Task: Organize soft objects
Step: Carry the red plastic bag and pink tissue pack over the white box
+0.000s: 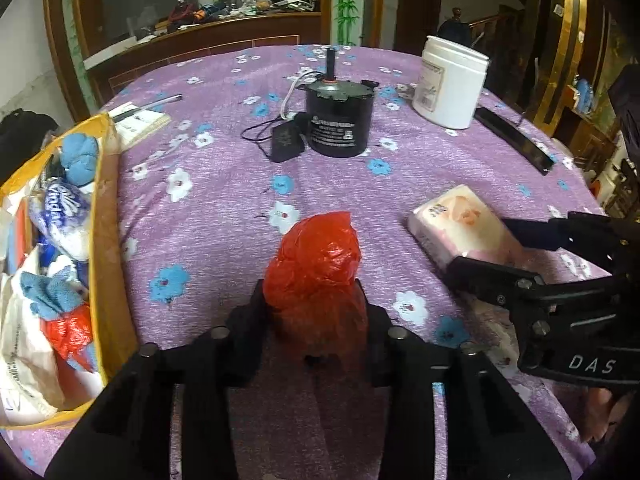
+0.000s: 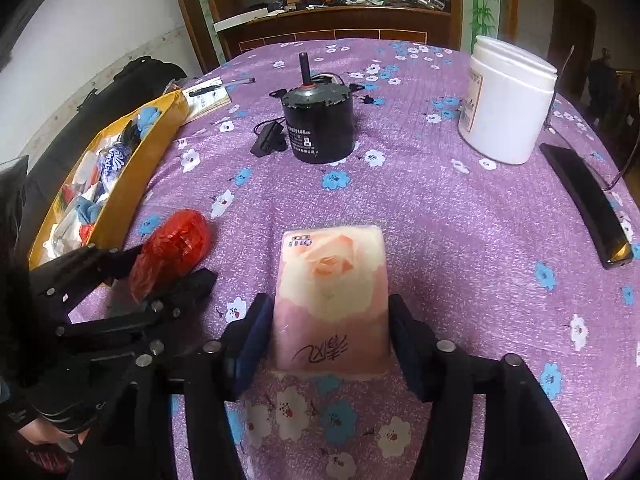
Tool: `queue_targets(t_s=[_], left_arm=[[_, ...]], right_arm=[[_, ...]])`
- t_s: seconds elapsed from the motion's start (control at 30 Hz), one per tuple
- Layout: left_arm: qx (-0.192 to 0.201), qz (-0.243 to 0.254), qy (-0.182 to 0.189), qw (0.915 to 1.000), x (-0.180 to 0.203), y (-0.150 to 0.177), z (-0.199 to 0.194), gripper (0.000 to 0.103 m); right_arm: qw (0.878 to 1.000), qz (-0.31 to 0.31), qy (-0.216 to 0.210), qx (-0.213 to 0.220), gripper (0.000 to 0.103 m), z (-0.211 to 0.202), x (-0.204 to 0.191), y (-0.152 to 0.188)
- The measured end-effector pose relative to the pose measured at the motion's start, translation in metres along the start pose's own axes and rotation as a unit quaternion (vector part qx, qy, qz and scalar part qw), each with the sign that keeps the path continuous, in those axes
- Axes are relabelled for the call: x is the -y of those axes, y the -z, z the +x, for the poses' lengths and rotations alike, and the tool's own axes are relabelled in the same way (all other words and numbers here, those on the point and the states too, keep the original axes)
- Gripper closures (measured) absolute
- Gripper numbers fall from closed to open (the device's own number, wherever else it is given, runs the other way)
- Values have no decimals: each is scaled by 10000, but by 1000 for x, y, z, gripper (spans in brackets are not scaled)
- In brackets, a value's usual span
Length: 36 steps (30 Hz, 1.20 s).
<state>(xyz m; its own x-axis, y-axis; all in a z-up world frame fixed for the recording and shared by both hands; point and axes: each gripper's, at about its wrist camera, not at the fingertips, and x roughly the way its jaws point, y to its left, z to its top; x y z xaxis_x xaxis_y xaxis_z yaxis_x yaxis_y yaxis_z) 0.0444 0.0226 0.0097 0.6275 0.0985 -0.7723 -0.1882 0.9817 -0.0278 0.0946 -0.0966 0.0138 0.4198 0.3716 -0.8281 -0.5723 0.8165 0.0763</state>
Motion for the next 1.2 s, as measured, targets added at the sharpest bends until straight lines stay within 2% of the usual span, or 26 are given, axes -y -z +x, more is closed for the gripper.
queue_targets(t_s=[0.03,0.1,0.17,0.3,0.43,0.73,1.2], left_arm=[[5,4,15,10000,0,0,0,70],[11,10,44,10000,1,0,0,71],[58,-9,112,9999,1,-1,-2,71],[226,23,171,9996,4,-1,-8,71],[427,10,112,9990,4,-2,-15,71],[930,-189,-80,9955,-6,-7,-30,71],[907,-290,-105,9954,-10,-7,-28,71]], right_arm=[[10000,-4,42,70,39,-3,0,0],[9999,-21,86,68,53,-5,0,-1],[10000,6,50,85,54,-7,1,-1],[9994,52,-80,341,55,-18,1,-3],[9980,50,35,623,55,-28,2,-6],[9962,241,69,839,55,-36,11,-10],[9951,214,-23,967,55,-46,8,-11]])
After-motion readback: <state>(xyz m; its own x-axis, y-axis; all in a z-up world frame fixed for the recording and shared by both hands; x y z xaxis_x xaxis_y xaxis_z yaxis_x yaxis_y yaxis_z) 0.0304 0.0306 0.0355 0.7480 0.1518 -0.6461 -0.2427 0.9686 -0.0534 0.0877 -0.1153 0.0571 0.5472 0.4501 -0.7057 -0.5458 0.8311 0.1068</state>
